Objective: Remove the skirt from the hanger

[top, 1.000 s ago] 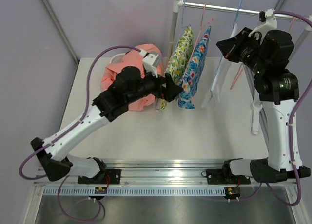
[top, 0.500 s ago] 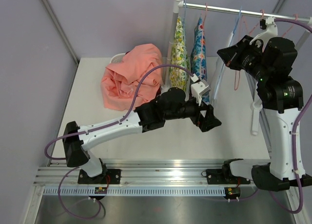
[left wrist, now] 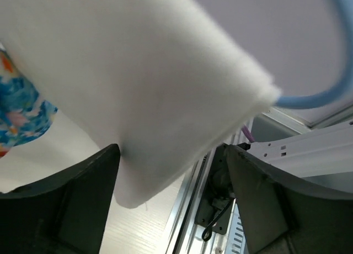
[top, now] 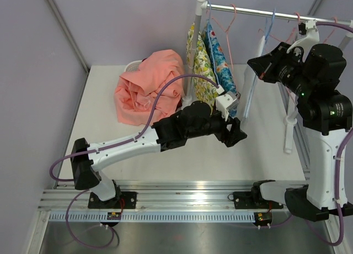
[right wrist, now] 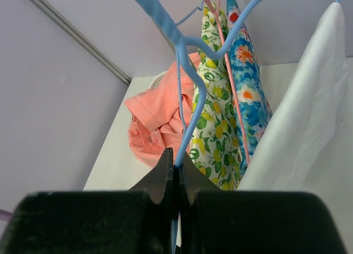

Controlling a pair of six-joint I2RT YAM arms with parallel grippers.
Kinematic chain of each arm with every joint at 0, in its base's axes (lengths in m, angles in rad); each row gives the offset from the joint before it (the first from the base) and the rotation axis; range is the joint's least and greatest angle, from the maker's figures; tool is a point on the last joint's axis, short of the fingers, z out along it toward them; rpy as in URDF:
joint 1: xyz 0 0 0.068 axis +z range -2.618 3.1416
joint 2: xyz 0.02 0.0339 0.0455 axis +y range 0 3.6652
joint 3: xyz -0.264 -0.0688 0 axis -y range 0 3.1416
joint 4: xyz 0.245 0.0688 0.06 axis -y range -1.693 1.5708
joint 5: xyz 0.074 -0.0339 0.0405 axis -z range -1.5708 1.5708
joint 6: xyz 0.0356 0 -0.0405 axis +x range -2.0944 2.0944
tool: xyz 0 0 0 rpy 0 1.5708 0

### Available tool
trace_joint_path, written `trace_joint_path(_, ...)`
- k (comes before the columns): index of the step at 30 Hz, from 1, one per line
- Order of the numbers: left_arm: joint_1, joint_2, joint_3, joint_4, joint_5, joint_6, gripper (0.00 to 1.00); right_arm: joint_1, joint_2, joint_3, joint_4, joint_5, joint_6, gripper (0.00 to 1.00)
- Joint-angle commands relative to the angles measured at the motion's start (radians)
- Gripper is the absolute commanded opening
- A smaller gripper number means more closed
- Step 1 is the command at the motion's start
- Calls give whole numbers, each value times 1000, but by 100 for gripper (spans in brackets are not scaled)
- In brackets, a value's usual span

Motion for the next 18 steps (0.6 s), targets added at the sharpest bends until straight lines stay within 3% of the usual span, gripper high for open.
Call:
trace_joint_path(1,-3,-50,25,-1,-67,39,71,5,-42,72,16,-39,-17,0)
trace_joint_path(3,-3,-49,20,-4,-73,41,61,5,-47,91,3,-43,-17,0)
trace_joint_path(5,-3,-49,22,-7,-100,41,42,5,-56,102,-12,-41,-17,0)
trace_joint_path(8,-3,-52,19,5,-119,36,35,5,-70,101,-23,-43,-16,0)
trace_joint_path(9,-3,-57,13,11,-122,35,29,5,-73,99,-26,-46,-16,0)
trace_joint_path(11,-3,-61,7,32,-136,21,5,5,-84,87,-34,-49,-13,0)
trace_joint_path(12,-3,-63,5,37,-145,15,0,5,-88,79,-34,-49,-11,0)
trace_joint_path(18,-5,-107,-56,99,-139,-2,0,5,-108,55,-35,-30,-17,0)
